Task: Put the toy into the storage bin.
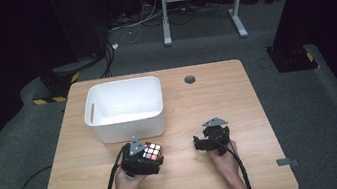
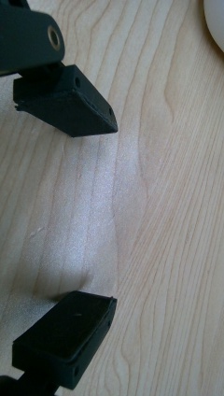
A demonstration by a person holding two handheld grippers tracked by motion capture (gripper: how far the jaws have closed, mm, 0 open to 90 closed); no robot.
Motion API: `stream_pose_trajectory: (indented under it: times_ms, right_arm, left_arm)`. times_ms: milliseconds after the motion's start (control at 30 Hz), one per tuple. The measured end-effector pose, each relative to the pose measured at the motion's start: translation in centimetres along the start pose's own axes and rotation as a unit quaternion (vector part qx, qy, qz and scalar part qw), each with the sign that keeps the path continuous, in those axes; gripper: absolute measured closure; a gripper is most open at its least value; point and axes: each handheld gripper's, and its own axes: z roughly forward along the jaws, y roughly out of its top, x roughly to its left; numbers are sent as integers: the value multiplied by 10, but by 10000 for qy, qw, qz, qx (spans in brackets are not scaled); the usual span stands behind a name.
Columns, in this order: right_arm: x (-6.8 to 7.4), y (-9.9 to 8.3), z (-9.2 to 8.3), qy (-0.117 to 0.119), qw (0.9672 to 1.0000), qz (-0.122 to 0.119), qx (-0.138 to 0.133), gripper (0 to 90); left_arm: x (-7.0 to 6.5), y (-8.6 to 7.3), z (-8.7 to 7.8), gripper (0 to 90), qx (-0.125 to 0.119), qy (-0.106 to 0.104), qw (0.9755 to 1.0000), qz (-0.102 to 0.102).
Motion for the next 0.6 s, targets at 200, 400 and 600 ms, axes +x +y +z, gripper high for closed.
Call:
stream_pose_trajectory:
  times_ms: [200, 400, 600]
  right_arm:
    - [0, 0, 0, 9, 10000, 12, 1, 143]
    - [0, 0, 0, 12, 10000, 17, 3, 143]
    - [0, 0, 0, 11, 10000, 13, 1, 143]
  left_arm:
    - [-3, 0, 7, 88, 39, 70, 9999, 65]
    - [-6, 1, 11, 137, 56, 197, 9998, 68]
    - [-7, 1, 13, 161, 41, 257, 9997, -14]
